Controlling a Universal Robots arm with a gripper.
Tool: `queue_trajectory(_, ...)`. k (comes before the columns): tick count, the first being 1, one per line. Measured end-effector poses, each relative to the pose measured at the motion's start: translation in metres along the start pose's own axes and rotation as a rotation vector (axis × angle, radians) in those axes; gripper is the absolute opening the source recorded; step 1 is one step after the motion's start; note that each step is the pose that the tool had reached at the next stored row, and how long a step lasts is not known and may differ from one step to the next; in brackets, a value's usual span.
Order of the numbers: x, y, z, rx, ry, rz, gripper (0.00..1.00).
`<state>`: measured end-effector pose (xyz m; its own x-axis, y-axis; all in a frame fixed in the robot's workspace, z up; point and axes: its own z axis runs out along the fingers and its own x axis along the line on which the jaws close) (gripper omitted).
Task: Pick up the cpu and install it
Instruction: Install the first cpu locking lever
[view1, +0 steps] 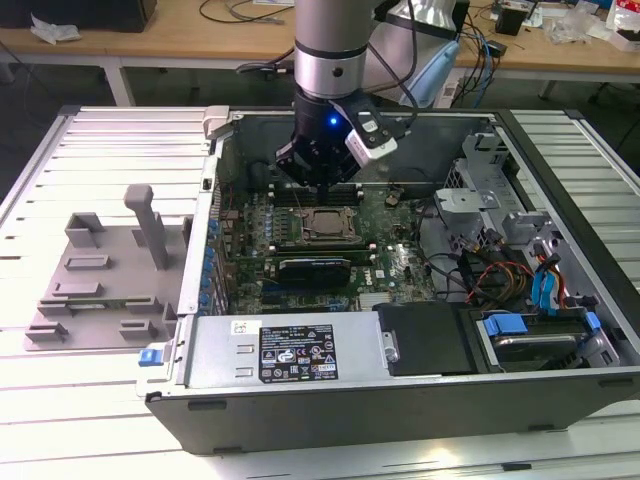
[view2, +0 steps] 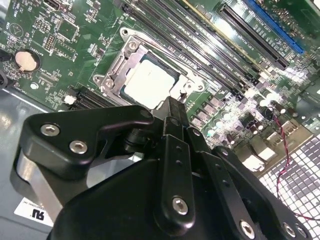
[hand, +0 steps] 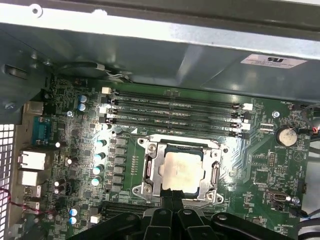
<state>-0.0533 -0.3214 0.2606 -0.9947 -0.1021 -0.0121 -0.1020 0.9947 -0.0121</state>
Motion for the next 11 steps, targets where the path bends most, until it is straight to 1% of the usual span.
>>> queue_trajectory(4,0.0052,0.0005,-0.0002,0.0002,0.0001,0.000,0.11)
queue_trajectory(7,0.0118,0.0012,-0.0002,0.0002,0.0001,0.000,0.11)
queue_trajectory(11,0.0148,0.0015,-0.0003,0.0002,0.0001,0.000,0.11)
